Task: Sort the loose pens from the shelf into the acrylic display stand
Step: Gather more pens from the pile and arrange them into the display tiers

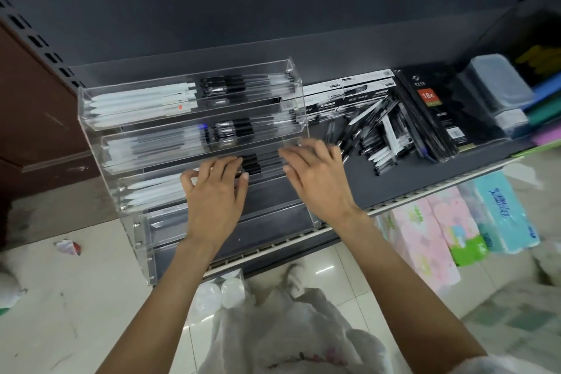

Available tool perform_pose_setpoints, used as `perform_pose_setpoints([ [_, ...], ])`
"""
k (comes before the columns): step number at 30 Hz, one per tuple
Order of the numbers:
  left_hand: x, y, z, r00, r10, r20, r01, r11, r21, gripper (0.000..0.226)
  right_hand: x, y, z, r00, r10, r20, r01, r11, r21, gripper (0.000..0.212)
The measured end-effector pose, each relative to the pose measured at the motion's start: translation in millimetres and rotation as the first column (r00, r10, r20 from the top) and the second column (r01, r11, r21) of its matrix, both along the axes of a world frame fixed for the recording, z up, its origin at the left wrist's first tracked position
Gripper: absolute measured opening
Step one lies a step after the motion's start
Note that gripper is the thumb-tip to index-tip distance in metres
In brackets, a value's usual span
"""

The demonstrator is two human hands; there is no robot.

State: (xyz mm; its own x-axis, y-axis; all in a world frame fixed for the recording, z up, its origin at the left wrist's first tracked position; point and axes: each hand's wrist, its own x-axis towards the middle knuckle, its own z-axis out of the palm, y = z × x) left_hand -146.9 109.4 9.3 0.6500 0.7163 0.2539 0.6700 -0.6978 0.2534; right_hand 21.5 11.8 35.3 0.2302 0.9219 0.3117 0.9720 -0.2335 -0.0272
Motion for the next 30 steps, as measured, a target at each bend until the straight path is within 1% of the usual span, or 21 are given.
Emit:
perform_pose_setpoints([
  [2,6,-8,10,0.993,-0.066,0.102,0.067,0.998,-0.008,0.039,5,-19,4,0.992,-0.029,-0.119,0.047,0.987,0.152,0.026],
  [4,18,-24,23,0.951,-0.172,0.256,0.18,0.984,-0.007,0.034,17,-45,4,0.973,-0.077,-0.219,0.131,0.961,0.242,0.026],
  [5,28,-35,30,0.917,-0.229,0.326,0.241,0.97,0.004,0.031,27,-59,2,0.962,-0.113,-0.249,0.175,0.954,0.244,0.027],
  [7,52,-59,39,0.836,-0.331,0.437,0.357,0.934,0.025,0.026,54,-88,-11,0.934,-0.203,-0.295,0.263,0.948,0.179,0.03],
  [9,83,-81,39,0.777,-0.4,0.485,0.445,0.895,0.026,0.023,88,-111,-27,0.886,-0.262,-0.383,0.318,0.944,0.088,0.033],
  [10,101,-90,36,0.772,-0.411,0.484,0.465,0.885,0.01,0.022,107,-119,-34,0.857,-0.273,-0.436,0.329,0.943,0.058,0.034],
  [11,120,-96,32,0.789,-0.402,0.464,0.464,0.886,-0.021,0.024,124,-125,-40,0.833,-0.281,-0.476,0.336,0.941,0.032,0.032],
  [13,162,-101,20,0.876,-0.308,0.372,0.381,0.914,-0.138,0.032,157,-129,-49,0.814,-0.292,-0.502,0.331,0.944,-0.011,0.025],
  [15,199,-94,7,0.957,-0.151,0.248,0.22,0.933,-0.283,0.045,186,-124,-58,0.829,-0.261,-0.495,0.282,0.959,-0.032,0.023],
  [16,216,-87,-1,0.978,-0.076,0.193,0.138,0.933,-0.333,0.051,198,-121,-62,0.844,-0.231,-0.483,0.243,0.969,-0.038,0.027],
  [18,242,-67,-14,0.996,0.043,0.079,-0.011,0.929,-0.369,0.056,218,-113,-69,0.883,-0.163,-0.441,0.163,0.986,-0.039,0.033],
  [21,266,-38,-31,0.987,0.112,-0.119,-0.146,0.931,-0.335,0.059,240,-102,-75,0.921,-0.112,-0.373,0.087,0.993,-0.084,0.039],
  [23,278,-30,-38,0.965,0.115,-0.236,-0.187,0.932,-0.31,0.062,248,-97,-78,0.918,-0.1,-0.383,0.051,0.99,-0.135,0.042],
  [25,290,-29,-40,0.933,0.113,-0.343,-0.215,0.936,-0.279,0.07,255,-93,-80,0.913,-0.08,-0.4,0.019,0.988,-0.154,0.043],
  [28,307,-31,-43,0.887,0.147,-0.438,-0.264,0.939,-0.219,0.081,264,-89,-83,0.916,-0.064,-0.397,-0.002,0.986,-0.164,0.043],
  [30,318,-29,-45,0.853,0.16,-0.497,-0.285,0.94,-0.188,0.083,269,-87,-84,0.923,-0.055,-0.382,-0.009,0.986,-0.165,0.042],
])
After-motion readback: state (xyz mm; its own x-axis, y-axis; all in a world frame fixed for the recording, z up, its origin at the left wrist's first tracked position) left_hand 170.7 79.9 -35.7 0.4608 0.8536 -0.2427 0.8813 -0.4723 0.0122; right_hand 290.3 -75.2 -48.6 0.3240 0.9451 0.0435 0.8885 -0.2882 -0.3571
